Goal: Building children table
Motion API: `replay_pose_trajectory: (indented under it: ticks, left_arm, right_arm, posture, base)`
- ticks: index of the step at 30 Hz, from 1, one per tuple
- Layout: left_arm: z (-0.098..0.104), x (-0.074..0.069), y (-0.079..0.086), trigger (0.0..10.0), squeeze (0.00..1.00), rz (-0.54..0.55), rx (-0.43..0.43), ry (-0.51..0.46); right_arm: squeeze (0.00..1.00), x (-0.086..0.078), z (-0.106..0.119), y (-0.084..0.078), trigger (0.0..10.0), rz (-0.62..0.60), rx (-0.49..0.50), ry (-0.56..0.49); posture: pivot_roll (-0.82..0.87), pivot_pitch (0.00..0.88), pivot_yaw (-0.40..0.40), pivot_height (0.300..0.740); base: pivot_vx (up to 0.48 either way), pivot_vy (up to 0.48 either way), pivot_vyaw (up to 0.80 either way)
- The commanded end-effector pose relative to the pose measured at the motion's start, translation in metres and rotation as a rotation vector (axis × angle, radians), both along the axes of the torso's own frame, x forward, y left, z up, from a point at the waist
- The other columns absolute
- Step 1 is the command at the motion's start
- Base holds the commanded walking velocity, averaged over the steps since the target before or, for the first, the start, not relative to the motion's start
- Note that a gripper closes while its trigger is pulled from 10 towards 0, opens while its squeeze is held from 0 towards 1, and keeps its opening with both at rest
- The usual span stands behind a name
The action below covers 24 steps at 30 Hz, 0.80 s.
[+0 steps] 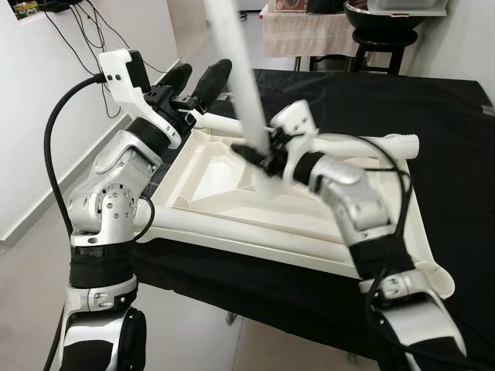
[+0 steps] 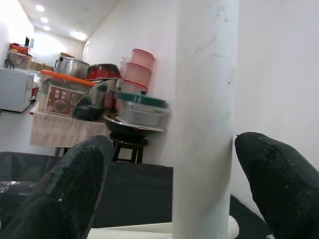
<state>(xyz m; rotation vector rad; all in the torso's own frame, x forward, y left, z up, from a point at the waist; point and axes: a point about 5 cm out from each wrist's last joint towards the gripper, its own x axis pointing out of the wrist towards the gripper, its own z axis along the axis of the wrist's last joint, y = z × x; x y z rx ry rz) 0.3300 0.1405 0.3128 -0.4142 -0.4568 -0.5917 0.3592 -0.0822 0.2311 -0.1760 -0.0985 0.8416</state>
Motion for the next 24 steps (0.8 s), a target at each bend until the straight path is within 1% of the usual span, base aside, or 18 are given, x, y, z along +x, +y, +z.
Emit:
replay_pose_trajectory:
  ticks: [1, 2, 7, 8, 9, 12, 15, 17, 18, 19, 24]
  left_arm:
    - [0.003, 0.001, 0.002, 10.0, 1.0, -0.001, -0.018, -0.002]
    - [0.006, 0.002, -0.003, 10.0, 1.0, -0.024, -0.025, -0.001]
    - [0.008, 0.003, -0.005, 10.0, 1.0, -0.039, -0.02, 0.001]
    - [0.008, 0.004, -0.007, 10.0, 0.0, -0.052, -0.013, 0.002]
    - [0.008, 0.004, -0.007, 10.0, 0.0, -0.052, -0.013, 0.002]
    - [0.011, 0.005, -0.009, 10.0, 0.0, -0.066, -0.011, 0.0]
    - [0.011, 0.005, -0.009, 10.0, 0.0, -0.068, -0.014, 0.0]
    - [0.013, 0.005, -0.01, 10.0, 0.0, -0.075, -0.026, -0.002]
    - [0.013, 0.005, -0.01, 10.0, 0.0, -0.075, -0.026, -0.002]
    - [0.014, 0.004, -0.01, 0.0, 0.0, -0.084, -0.04, -0.006]
    - [0.018, 0.003, -0.012, 0.0, 0.0, -0.117, -0.068, -0.017]
  right_arm:
    - [0.0, -0.003, 0.007, 0.004, 10.0, 0.023, -0.008, -0.042]
    - [0.0, -0.008, 0.003, 0.01, 10.0, 0.059, -0.024, -0.046]
    - [0.0, -0.011, 0.001, 0.014, 10.0, 0.086, -0.034, -0.05]
    - [0.0, -0.015, -0.001, 0.018, 10.0, 0.111, -0.048, -0.057]
    - [0.0, -0.015, -0.001, 0.018, 10.0, 0.111, -0.048, -0.057]
    - [0.0, -0.023, -0.008, 0.025, 10.0, 0.16, -0.089, -0.07]
    - [0.0, -0.024, -0.009, 0.026, 10.0, 0.166, -0.099, -0.072]
    - [0.0, -0.026, -0.013, 0.028, 10.0, 0.172, -0.129, -0.077]
    - [0.0, -0.026, -0.013, 0.028, 10.0, 0.172, -0.129, -0.077]
    - [0.0, -0.026, -0.015, 0.028, 10.0, 0.171, -0.143, -0.078]
    - [0.0, -0.026, -0.022, 0.029, 10.0, 0.156, -0.17, -0.071]
  posture:
    - [0.04, 0.0, 0.036, 0.74]
    - [0.04, 0.0, 0.04, 0.74]
    - [0.03, 0.0, 0.041, 0.74]
    - [0.03, 0.0, 0.041, 0.74]
    - [0.03, 0.0, 0.041, 0.74]
    - [0.03, 0.0, 0.041, 0.74]
    - [0.03, 0.0, 0.04, 0.74]
    - [0.02, 0.0, 0.039, 0.74]
    - [0.02, 0.0, 0.039, 0.74]
    - [0.02, 0.0, 0.039, 0.74]
    - [0.02, 0.0, 0.039, 0.74]
  base:
    - [0.0, 0.0, 0.0]
    - [0.0, 0.0, 0.0]
    - [0.0, 0.0, 0.0]
    - [0.0, 0.0, 0.0]
    - [0.0, 0.0, 0.0]
    - [0.0, 0.0, 0.0]
    - [0.0, 0.0, 0.0]
    - [0.0, 0.0, 0.0]
    - [0.0, 0.0, 0.0]
    - [0.0, 0.0, 0.0]
    - [0.0, 0.0, 0.0]
